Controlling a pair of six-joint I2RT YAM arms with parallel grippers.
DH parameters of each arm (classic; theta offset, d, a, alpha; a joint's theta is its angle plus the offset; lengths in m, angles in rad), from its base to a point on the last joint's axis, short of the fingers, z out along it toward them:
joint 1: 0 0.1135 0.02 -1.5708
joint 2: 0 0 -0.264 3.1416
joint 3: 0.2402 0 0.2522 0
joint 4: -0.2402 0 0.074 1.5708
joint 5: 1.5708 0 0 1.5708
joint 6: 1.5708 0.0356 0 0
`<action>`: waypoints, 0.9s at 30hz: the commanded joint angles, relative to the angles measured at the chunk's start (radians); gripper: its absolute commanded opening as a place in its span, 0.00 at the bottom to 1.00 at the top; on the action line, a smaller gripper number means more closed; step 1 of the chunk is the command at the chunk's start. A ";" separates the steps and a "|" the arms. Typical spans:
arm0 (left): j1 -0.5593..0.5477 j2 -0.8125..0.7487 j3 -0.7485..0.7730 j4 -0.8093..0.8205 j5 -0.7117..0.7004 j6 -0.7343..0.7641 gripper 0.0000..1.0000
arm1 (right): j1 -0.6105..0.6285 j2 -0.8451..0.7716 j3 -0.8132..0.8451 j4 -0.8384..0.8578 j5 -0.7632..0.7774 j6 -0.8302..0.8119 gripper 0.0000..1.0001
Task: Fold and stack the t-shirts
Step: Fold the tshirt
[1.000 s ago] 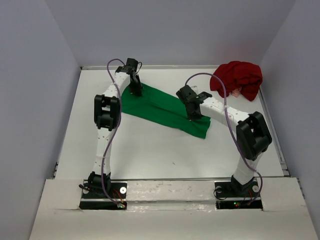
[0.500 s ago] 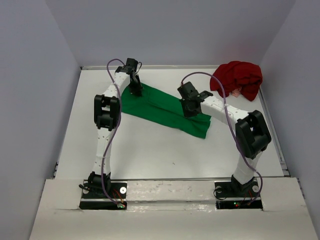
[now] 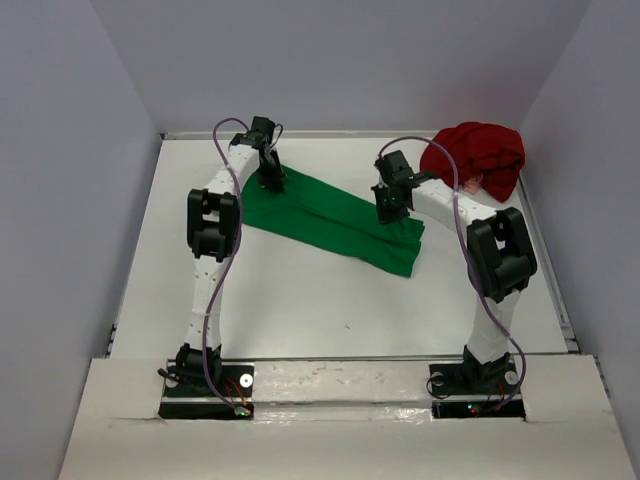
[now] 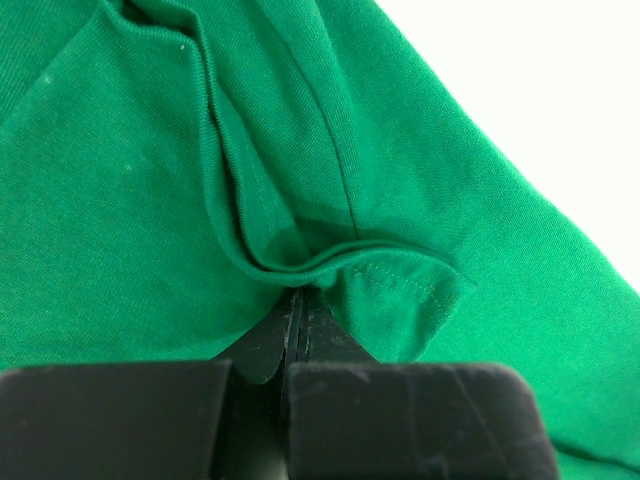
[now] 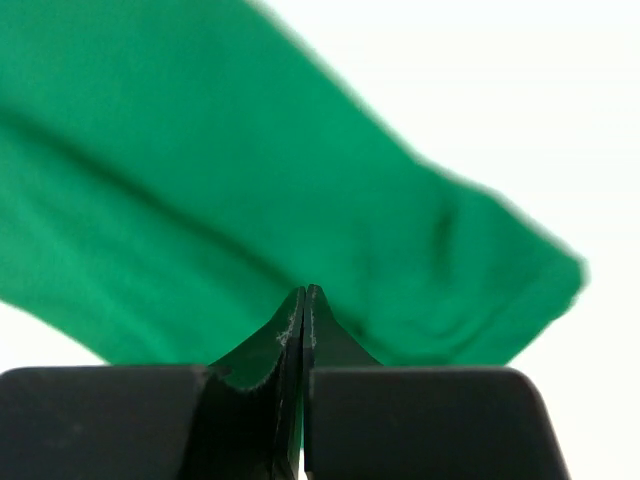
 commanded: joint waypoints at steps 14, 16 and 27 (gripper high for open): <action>-0.001 -0.036 -0.038 0.007 0.007 0.010 0.00 | -0.142 0.125 0.184 -0.037 -0.036 -0.068 0.00; -0.001 -0.038 -0.037 0.008 0.008 0.011 0.00 | -0.155 0.131 0.184 -0.017 -0.085 -0.081 0.00; -0.001 -0.050 -0.061 0.036 0.027 0.022 0.00 | -0.176 0.085 0.163 0.066 -0.308 -0.107 0.00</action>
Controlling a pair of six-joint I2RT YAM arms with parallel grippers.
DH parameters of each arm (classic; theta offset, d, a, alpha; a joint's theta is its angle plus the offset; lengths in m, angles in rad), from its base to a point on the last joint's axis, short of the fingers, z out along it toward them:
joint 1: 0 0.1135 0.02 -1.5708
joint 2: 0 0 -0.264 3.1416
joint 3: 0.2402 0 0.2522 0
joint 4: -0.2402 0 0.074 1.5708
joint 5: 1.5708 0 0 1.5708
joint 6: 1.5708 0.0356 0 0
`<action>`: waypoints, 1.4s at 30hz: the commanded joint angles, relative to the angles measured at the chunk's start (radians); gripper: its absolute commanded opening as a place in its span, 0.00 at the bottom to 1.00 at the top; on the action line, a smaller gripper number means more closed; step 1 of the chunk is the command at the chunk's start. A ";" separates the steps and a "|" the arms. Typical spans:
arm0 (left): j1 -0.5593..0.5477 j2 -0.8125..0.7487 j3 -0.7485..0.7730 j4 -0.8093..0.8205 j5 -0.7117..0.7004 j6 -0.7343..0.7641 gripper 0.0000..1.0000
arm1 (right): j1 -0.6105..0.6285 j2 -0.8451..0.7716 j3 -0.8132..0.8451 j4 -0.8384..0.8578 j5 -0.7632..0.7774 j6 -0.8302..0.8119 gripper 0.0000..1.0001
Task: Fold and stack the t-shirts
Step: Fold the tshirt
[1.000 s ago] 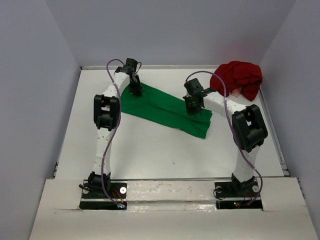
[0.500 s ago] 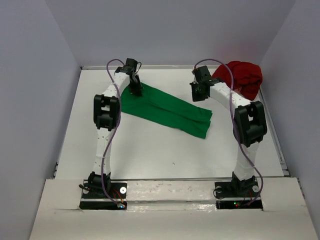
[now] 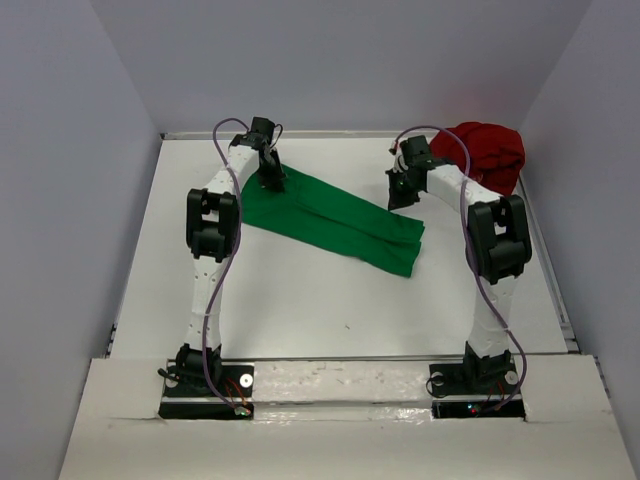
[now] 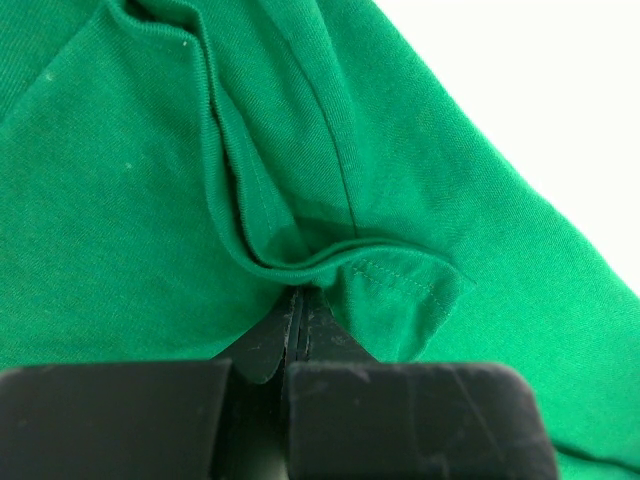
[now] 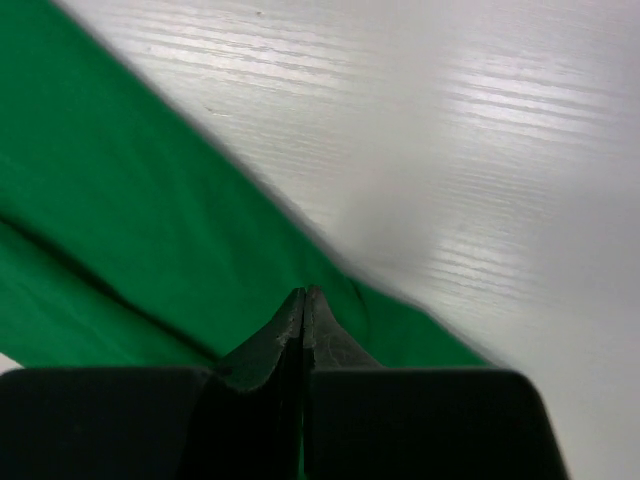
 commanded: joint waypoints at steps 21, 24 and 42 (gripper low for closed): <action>-0.001 -0.002 0.003 -0.024 0.013 -0.002 0.00 | 0.023 -0.054 -0.070 -0.059 0.116 0.040 0.00; -0.001 -0.008 0.002 -0.024 0.014 0.000 0.00 | 0.023 -0.053 -0.087 -0.056 0.145 0.058 0.00; 0.007 0.038 0.071 -0.035 0.033 0.009 0.00 | 0.053 -0.073 -0.318 0.041 0.188 0.185 0.00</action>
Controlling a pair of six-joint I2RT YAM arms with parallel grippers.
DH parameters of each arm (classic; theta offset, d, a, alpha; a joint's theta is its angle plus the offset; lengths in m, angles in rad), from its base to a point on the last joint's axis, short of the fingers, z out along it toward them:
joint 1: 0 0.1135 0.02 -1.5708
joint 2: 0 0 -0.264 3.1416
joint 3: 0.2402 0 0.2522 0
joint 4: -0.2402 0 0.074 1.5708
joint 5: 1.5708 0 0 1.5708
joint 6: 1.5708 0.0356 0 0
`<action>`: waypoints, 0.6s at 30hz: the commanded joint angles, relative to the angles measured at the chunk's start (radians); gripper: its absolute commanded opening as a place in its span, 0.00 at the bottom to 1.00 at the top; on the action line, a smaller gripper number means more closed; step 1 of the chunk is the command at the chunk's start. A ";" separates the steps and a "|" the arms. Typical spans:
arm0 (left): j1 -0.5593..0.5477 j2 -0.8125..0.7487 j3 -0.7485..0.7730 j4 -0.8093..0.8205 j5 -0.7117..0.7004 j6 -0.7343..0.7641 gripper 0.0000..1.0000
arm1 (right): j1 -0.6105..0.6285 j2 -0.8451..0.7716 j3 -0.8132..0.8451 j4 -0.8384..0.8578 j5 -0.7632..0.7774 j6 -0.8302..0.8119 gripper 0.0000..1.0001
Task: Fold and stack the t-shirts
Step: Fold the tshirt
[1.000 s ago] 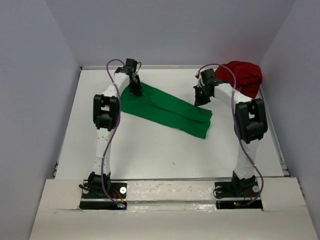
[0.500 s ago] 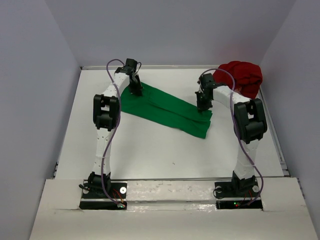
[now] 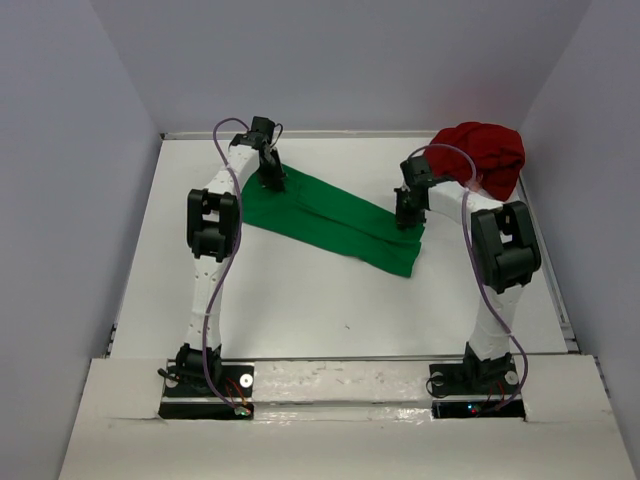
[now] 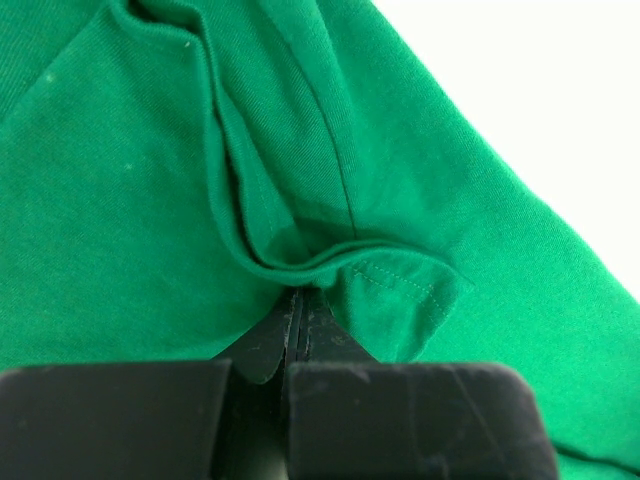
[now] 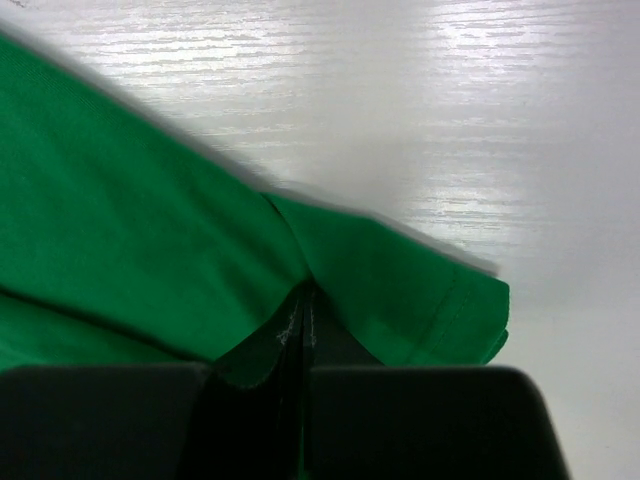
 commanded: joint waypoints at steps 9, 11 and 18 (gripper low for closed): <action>0.009 0.103 0.095 -0.043 0.066 -0.001 0.00 | 0.115 -0.086 -0.217 0.013 0.058 0.070 0.00; 0.011 0.100 0.084 -0.020 0.082 -0.007 0.00 | 0.115 -0.092 -0.234 0.014 0.061 0.074 0.00; 0.009 0.115 0.091 -0.017 0.102 -0.007 0.00 | 0.197 -0.082 -0.280 0.025 0.047 0.131 0.00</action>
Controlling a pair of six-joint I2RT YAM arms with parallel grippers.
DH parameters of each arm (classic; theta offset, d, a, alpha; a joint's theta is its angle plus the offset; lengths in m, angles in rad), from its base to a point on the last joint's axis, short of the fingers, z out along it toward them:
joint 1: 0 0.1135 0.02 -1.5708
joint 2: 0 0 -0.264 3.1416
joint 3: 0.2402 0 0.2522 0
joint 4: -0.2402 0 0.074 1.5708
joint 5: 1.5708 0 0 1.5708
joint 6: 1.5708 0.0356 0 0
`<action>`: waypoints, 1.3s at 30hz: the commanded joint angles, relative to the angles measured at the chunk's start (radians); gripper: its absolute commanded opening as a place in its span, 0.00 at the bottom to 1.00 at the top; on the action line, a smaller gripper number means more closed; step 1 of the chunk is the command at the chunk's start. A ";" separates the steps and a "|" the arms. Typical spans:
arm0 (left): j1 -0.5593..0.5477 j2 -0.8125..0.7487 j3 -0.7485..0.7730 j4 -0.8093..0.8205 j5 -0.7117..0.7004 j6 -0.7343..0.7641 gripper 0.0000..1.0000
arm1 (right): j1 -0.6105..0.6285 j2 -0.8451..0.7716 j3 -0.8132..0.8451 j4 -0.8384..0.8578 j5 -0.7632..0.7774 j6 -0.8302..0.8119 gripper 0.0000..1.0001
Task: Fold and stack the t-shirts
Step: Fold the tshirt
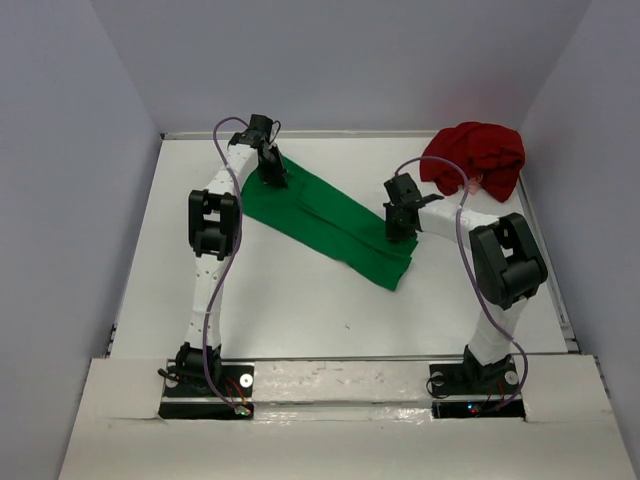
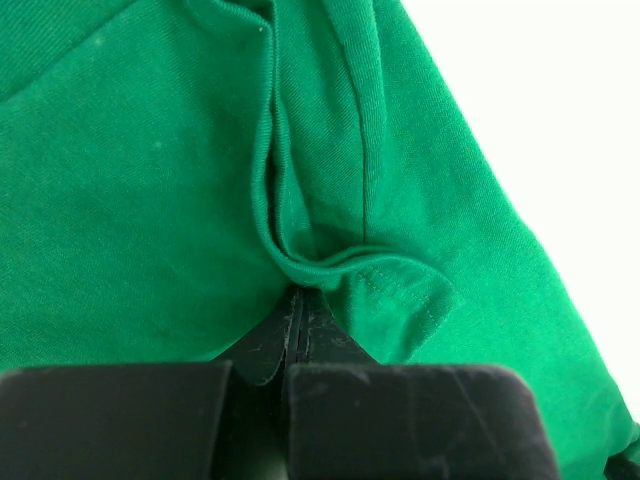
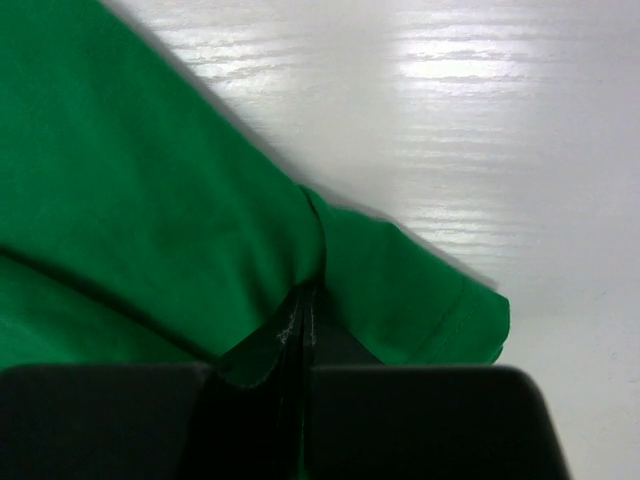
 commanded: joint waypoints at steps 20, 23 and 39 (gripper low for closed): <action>-0.004 0.071 0.059 -0.010 -0.005 0.033 0.00 | 0.385 0.144 -0.082 -0.045 -0.036 0.227 0.00; -0.004 0.080 0.091 -0.010 -0.013 0.047 0.00 | 0.416 0.131 -0.085 -0.047 -0.037 0.253 0.00; 0.001 0.138 0.159 0.007 0.068 0.075 0.00 | 0.686 0.191 0.040 -0.143 -0.046 0.313 0.00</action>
